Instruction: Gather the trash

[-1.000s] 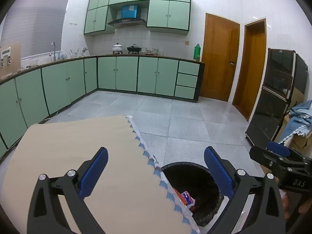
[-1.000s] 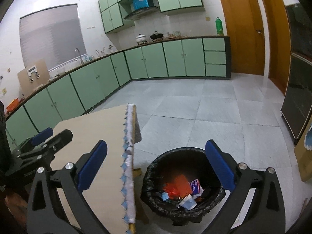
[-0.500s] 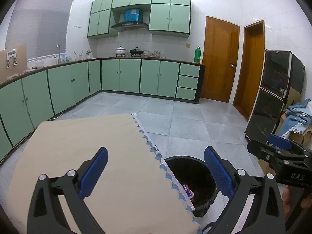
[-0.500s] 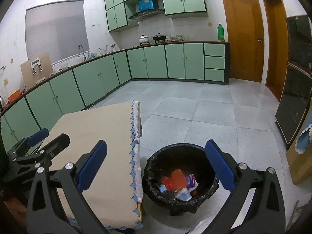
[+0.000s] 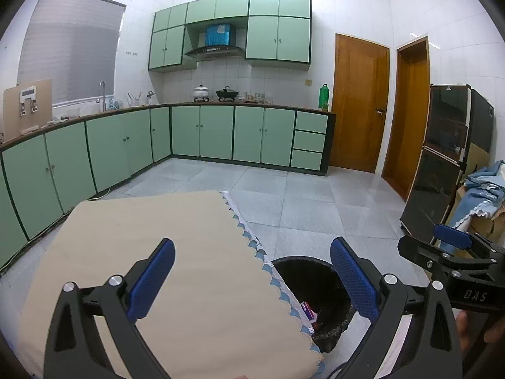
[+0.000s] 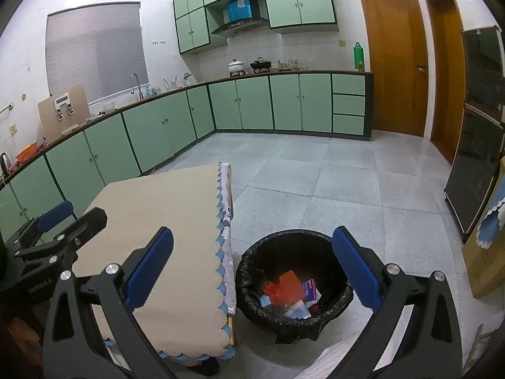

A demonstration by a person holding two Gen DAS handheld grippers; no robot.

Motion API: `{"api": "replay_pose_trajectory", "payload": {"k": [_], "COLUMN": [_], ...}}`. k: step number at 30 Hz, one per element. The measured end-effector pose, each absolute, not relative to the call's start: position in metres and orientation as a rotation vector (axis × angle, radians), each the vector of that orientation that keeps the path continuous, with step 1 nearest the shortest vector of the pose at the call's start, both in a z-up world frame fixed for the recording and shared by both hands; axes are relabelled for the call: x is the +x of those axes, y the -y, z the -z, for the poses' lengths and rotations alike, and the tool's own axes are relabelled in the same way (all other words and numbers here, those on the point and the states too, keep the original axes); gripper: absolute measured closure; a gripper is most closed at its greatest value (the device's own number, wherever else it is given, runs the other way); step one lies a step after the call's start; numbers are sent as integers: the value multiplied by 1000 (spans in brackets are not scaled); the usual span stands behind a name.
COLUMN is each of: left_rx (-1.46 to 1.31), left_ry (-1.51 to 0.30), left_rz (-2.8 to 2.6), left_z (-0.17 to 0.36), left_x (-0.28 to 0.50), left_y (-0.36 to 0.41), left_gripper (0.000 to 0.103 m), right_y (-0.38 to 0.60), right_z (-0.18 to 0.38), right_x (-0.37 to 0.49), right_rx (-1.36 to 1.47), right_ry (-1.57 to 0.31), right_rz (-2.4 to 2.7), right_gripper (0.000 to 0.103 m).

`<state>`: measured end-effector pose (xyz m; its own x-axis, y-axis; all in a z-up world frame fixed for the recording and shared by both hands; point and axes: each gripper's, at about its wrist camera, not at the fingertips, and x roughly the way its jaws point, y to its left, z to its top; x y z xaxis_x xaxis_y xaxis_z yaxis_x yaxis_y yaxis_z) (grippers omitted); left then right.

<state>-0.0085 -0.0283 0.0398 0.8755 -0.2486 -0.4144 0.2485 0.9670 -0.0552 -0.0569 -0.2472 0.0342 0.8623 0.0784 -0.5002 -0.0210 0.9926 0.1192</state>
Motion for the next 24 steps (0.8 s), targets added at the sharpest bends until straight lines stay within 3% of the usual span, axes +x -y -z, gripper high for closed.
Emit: {"api": "replay_pose_trajectory", "payload": {"k": [24], "left_rx": [2], "left_ry": [-416], "left_rz": [246], "left_z": [-42], "left_x": [-20], "left_y": [28], "left_gripper": [6], "right_y": [237], "right_z": [-42], "right_x": [-66], "right_rx": [67], "right_ry": [-498], "right_rz": [-69], "right_gripper": [5]}}
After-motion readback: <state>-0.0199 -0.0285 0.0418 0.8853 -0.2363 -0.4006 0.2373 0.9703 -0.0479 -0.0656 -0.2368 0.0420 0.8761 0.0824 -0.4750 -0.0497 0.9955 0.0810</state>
